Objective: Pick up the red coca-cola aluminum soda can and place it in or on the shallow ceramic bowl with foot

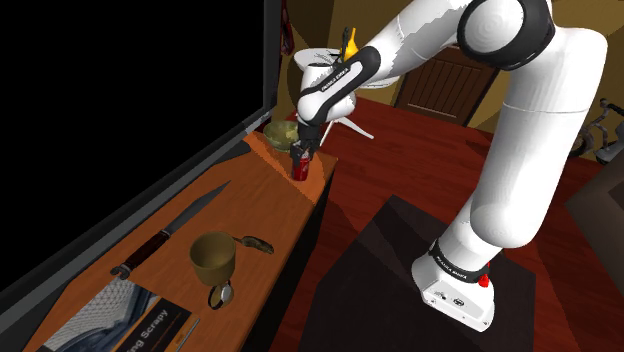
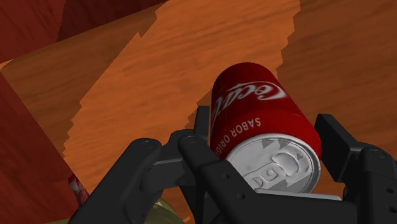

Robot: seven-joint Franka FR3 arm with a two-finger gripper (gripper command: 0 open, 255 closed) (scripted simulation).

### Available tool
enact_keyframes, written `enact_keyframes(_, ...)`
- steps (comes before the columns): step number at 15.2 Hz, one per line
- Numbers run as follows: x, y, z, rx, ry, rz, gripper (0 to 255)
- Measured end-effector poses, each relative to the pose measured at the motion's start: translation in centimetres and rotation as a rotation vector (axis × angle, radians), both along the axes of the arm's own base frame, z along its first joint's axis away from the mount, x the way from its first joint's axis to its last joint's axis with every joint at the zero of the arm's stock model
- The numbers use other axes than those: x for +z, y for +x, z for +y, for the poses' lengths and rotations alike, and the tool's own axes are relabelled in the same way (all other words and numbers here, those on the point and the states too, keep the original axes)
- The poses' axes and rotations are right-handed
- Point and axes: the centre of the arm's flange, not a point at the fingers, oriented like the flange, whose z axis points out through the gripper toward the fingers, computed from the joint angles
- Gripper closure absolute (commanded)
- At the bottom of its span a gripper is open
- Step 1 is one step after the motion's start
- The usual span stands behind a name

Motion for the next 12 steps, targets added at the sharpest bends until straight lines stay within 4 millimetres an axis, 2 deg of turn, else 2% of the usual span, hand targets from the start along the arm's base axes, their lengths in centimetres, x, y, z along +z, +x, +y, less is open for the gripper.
enact_keyframes(12, 6.3, -0.1, 0.0, 0.000, 0.000, 0.000, 255)
